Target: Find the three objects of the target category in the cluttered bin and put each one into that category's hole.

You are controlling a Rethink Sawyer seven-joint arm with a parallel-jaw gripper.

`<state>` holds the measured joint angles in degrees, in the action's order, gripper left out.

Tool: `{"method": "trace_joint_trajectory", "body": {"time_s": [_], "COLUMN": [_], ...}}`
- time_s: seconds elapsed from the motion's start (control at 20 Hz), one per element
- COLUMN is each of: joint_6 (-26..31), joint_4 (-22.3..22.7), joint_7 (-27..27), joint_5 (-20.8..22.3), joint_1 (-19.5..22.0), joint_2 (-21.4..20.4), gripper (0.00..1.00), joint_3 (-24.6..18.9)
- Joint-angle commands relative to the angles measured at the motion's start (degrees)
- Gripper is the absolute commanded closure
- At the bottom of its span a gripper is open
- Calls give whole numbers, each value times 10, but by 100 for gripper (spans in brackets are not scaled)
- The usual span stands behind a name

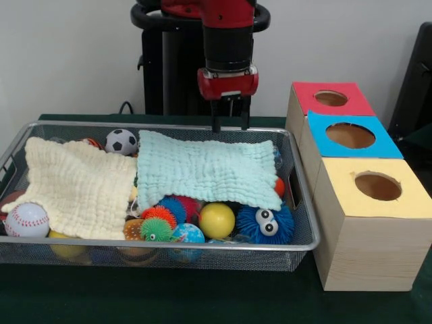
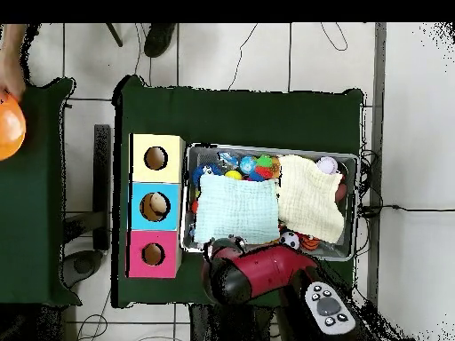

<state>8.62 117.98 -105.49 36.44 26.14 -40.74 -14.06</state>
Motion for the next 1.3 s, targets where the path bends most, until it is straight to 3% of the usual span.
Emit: {"method": "trace_joint_trajectory", "body": {"time_s": [0.05,0.7,0.9,1.1,1.3], "joint_6": [-97,-172,-206,-254,-274], "joint_4": [-104,-119,-139,-159,-167], "joint_7": [-41,-42,-40,-34,-35], "joint_5": [49,39,25,4,-4], "joint_1": [-34,-72,-130,-184,-197], "joint_2": [96,98,97,123,140], "gripper": [0,0,0,0,0], "joint_3": [25,66,131,197,219]}}
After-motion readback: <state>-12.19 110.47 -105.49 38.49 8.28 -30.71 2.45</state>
